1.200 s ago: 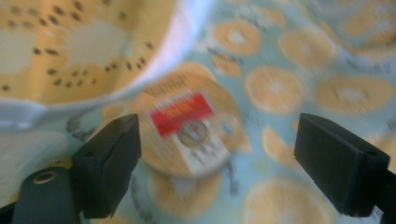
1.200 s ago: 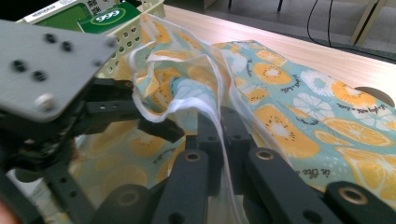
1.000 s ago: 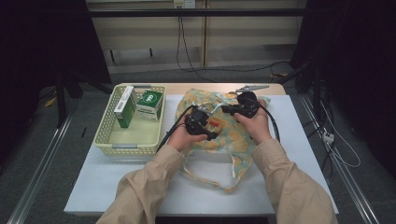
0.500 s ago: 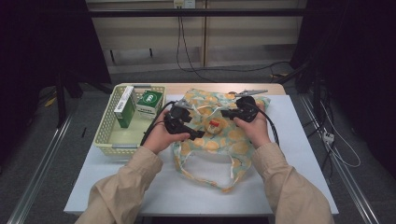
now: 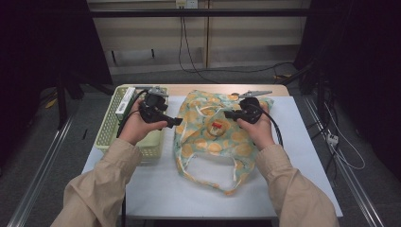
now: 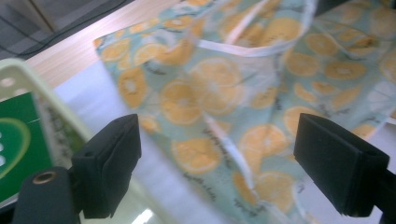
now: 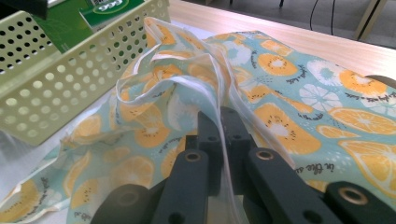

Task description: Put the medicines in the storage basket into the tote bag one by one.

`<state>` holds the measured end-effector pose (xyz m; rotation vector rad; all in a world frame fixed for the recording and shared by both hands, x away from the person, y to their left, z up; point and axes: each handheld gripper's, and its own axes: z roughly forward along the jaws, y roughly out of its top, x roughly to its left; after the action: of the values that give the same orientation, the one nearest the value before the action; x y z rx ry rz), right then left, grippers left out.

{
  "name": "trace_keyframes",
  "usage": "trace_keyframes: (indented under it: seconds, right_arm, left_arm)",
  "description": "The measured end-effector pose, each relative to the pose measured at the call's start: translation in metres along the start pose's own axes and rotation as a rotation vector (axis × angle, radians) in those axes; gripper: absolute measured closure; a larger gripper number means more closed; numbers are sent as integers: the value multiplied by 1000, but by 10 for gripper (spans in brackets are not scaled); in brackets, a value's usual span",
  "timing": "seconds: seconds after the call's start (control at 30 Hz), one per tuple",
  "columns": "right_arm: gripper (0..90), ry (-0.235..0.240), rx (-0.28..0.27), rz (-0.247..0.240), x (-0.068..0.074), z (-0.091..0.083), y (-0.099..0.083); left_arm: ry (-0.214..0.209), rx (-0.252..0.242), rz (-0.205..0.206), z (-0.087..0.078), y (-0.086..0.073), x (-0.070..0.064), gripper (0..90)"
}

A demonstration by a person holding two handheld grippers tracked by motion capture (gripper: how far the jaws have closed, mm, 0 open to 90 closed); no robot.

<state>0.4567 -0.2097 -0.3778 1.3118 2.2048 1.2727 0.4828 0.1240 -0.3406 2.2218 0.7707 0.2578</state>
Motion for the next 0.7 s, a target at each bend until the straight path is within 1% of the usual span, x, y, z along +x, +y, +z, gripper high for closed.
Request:
trace_keyframes:
  seconds: [0.07,0.13,0.17,0.23,0.27,0.37,0.53,0.6,0.7]
  right_arm:
    - [891,2,-2,3,0,0,0]
    - [891,3,-2,5,-1,0,0]
    - [891,2,-2,5,-2,0,-1]
    - [891,2,-7,9,-3,0,-1]
    - [891,4,-10,10,-3,-1,-1]
    - [891,4,-12,11,-4,-1,-1]
    - [891,6,-8,5,-4,-1,-1]
    - [891,6,-10,2,-3,-1,0]
    - [891,11,-17,5,-4,-3,0]
  left_arm:
    - [27,6,-6,-1,-1,7,148]
    - [34,3,-6,-1,-2,13,147]
    - [47,2,-4,-2,-3,17,149]
    - [67,7,-32,-2,-5,25,150]
    - [77,4,-38,-2,-6,29,149]
    - [91,6,-69,-3,-9,39,148]
    - [127,20,-91,-2,-13,50,148]
    - [140,29,-93,-2,-15,55,147]
    - [155,31,-119,-1,-18,63,146]
